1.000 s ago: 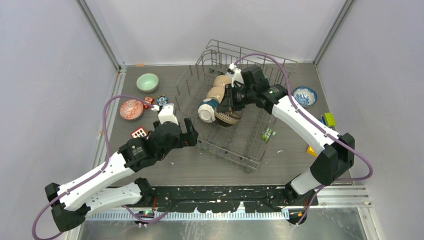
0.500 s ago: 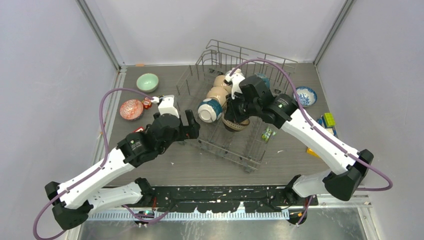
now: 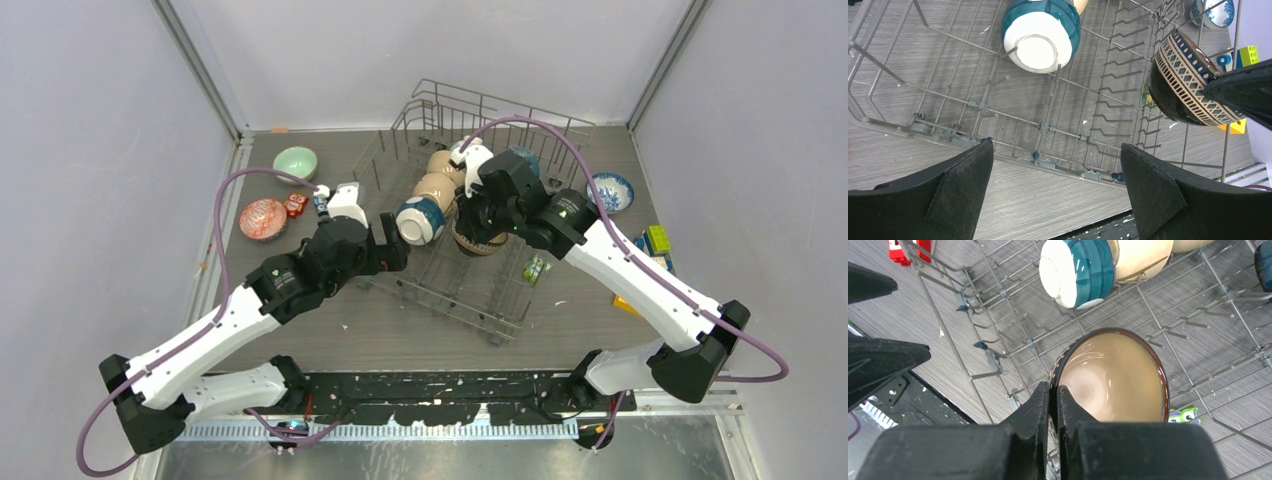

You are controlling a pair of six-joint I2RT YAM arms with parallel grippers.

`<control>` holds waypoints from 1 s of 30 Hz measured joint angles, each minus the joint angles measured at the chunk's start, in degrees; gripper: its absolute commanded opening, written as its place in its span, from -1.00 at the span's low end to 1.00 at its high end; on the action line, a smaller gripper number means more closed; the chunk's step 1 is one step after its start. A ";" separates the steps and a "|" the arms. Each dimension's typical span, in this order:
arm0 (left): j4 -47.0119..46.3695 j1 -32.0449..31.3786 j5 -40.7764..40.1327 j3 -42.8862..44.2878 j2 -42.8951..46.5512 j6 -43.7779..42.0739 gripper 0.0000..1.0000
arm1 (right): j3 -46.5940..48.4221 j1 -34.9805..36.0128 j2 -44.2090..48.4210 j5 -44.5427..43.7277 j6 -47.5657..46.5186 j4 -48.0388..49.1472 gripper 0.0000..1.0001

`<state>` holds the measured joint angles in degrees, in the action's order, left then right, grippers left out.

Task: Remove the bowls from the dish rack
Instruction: Place the bowl at the center of the board.

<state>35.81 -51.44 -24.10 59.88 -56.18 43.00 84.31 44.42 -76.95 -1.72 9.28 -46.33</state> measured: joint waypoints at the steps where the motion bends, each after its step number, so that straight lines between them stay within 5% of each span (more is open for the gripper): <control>1: -0.09 0.35 0.44 0.07 -0.15 0.02 0.99 | -0.24 0.26 0.09 -0.42 -0.26 0.02 -0.98; 18: -3.02 9.62 22.47 13.20 -17.20 5.03 1.00 | -7.69 7.80 9.20 -7.26 -8.59 2.14 -0.98; 30: -1.64 16.94 33.27 18.03 -19.85 3.34 0.99 | -7.74 20.02 11.10 -14.34 -18.88 1.29 -0.98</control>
<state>34.17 -34.50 9.17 77.91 -76.03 46.35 76.58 64.45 -65.84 -16.05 -9.61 -45.04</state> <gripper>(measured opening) 0.996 0.123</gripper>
